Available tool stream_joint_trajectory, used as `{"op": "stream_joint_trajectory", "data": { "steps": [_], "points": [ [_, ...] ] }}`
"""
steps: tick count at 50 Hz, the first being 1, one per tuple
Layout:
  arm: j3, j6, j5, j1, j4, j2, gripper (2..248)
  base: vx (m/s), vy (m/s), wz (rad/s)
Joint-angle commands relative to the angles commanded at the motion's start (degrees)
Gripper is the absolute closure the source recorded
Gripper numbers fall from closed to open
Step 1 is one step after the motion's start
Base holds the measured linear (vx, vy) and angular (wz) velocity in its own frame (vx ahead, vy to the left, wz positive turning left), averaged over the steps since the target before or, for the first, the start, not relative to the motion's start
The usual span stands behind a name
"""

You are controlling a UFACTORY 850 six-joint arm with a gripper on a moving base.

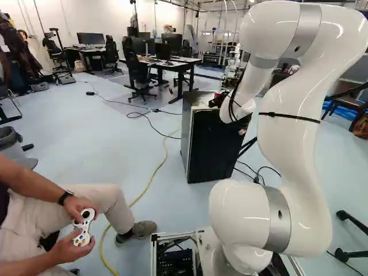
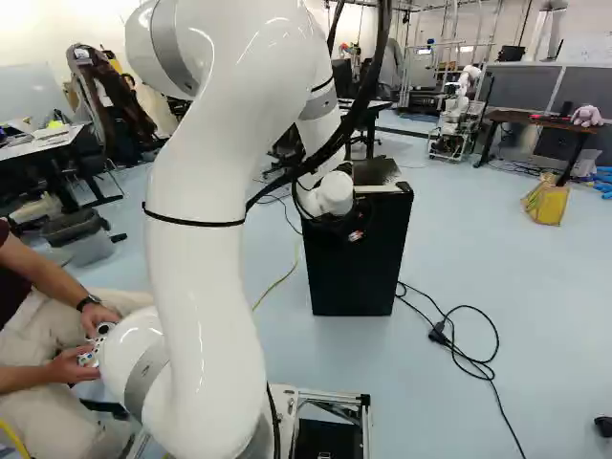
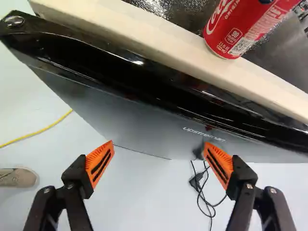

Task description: Grab a drink from the fridge

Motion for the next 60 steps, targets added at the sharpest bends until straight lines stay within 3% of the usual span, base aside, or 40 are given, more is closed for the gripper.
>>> {"op": "stream_joint_trajectory", "data": {
  "steps": [39,60],
  "points": [
    [-2.68,0.0,0.0,0.57,0.0,-1.94,3,0.0,0.0,0.0],
    [2.48,0.0,0.0,-0.2,0.23,1.82,3,0.0,0.0,0.0]
  ]
}}
